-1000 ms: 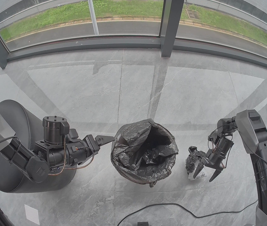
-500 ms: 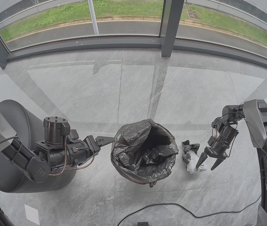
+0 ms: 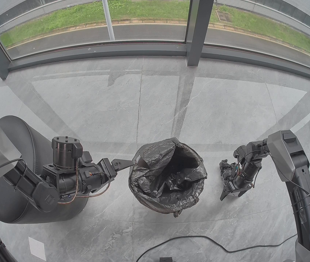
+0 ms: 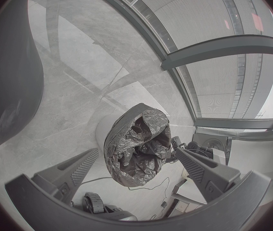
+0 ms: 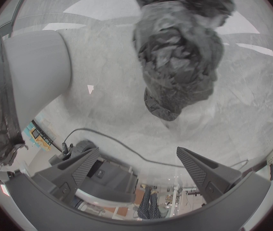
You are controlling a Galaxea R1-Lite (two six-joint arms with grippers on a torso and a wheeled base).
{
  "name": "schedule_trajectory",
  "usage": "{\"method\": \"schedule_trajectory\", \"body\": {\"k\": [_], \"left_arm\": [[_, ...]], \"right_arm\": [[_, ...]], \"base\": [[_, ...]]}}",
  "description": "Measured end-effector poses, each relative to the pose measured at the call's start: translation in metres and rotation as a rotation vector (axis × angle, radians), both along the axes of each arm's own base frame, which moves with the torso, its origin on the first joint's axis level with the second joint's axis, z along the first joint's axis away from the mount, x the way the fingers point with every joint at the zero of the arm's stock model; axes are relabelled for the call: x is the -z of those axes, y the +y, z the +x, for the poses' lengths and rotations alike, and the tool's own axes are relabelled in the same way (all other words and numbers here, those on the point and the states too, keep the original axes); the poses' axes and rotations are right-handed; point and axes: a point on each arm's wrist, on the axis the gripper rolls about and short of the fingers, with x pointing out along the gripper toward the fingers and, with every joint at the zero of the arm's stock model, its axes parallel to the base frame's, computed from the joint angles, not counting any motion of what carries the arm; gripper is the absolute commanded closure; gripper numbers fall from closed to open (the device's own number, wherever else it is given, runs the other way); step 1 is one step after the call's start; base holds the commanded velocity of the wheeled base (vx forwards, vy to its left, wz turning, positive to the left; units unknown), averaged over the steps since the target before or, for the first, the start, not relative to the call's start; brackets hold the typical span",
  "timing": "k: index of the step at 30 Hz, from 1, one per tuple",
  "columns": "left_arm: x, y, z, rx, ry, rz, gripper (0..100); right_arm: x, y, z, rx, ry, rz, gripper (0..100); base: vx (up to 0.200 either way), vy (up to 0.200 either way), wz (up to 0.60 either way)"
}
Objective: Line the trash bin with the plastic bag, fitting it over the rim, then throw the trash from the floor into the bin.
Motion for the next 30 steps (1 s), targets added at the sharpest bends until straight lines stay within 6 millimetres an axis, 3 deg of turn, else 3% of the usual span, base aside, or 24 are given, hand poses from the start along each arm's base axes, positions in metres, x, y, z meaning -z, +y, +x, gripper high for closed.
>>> {"method": "schedule_trajectory", "body": {"k": [7,15,20,30], "left_arm": [[0.004,-0.002,0.001,0.003,0.010,0.003,0],[0.008,-0.003,0.002,0.007,0.020,0.007,0],[0.009,-0.004,0.002,0.009,0.023,0.009,0],[0.011,-0.004,0.002,0.008,0.028,0.011,0]], "right_arm": [[0.007,-0.017,0.001,0.042,-0.002,0.003,0],[-0.010,-0.042,0.005,0.095,-0.046,0.037,0],[-0.011,-0.045,0.011,0.101,-0.110,0.032,0],[0.016,-0.040,0.021,0.126,-0.184,-0.001,0]], "base": [[0.000,0.000,0.00],[0.000,0.000,0.00],[0.000,0.000,0.00],[0.000,0.000,0.00]]}}
